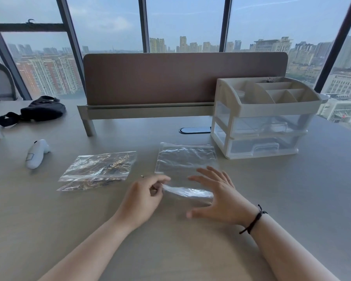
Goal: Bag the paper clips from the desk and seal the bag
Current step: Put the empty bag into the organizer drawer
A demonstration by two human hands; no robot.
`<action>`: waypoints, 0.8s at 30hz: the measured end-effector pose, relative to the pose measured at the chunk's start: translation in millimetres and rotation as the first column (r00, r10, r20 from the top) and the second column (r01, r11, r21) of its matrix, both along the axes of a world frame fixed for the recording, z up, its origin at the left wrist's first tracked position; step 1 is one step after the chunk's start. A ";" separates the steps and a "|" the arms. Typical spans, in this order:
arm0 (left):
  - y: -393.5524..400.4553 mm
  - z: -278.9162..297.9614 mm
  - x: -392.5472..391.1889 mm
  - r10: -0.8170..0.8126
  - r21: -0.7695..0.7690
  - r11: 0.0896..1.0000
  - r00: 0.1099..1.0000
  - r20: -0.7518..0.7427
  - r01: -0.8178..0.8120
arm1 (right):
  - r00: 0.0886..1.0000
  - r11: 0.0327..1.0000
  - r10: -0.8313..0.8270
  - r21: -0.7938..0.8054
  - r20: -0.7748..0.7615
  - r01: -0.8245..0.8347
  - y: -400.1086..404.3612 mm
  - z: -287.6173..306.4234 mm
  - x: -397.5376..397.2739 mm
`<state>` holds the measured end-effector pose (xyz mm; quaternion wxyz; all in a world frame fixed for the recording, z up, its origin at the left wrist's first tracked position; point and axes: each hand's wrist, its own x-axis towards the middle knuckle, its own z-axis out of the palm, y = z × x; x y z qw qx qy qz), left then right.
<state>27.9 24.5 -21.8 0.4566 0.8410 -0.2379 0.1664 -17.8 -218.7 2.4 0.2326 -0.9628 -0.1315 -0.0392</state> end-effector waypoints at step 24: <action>41.1 17.2 1.7 0.071 0.113 0.991 0.996 0.052 -0.076 | 0.974 0.888 -0.220 0.423 0.049 0.180 -19.7 12.8 -0.7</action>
